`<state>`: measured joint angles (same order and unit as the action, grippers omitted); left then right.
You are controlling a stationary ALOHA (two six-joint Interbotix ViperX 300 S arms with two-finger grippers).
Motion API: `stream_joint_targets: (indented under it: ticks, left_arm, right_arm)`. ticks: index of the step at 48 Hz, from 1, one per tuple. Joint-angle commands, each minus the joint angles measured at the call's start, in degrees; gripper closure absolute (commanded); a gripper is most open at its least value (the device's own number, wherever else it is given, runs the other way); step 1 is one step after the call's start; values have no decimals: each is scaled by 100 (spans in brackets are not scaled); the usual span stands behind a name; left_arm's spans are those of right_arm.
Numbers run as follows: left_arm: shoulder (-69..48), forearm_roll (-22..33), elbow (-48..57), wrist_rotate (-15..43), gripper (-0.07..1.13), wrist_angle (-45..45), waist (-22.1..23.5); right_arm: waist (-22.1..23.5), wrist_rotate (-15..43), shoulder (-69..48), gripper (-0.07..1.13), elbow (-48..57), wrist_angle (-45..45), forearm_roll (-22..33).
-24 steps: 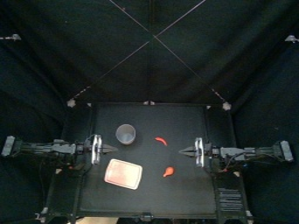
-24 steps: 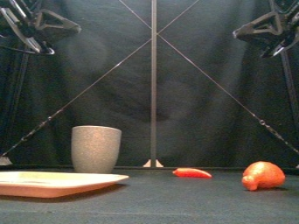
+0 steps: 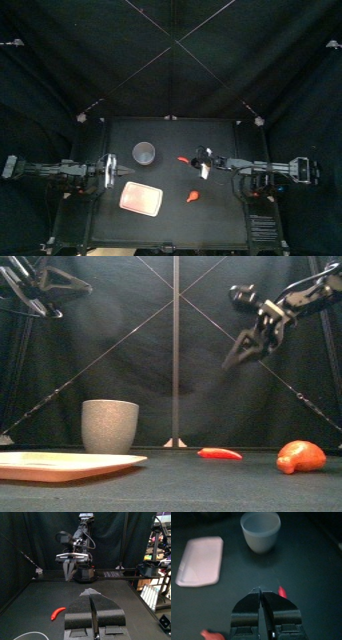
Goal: Pick the red chile then place it on the pink plate
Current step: Pick the red chile
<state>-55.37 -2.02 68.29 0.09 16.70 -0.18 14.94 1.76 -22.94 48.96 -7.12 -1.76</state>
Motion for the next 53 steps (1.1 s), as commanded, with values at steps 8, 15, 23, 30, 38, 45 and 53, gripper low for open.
stream_joint_targets:
  ticks: [8,15,23,30,38,45,53]
  left_arm:
    - [0,-62,-53,0,109,44,-9]
    - [0,-70,-44,0,109,53,-9]
    - [0,-88,-44,0,109,44,-9]
    - [0,-88,-35,0,109,44,0]
    - [0,-88,-26,0,109,35,-9]
    - [0,-88,-26,0,109,35,-9]
    - [-9,-88,-26,0,109,35,-9]
  right_arm:
    - [272,26,1292,30,-712,-756,360]
    - [343,18,1819,14,-984,-756,378]
    - [483,26,2347,13,-1318,-835,431]
    - [677,9,2654,13,-1547,-967,466]
    - [756,26,2900,13,-1635,-1020,527]
    - [747,35,3015,14,-1644,-1020,501]
    - [747,35,3120,19,-1644,-1020,457]
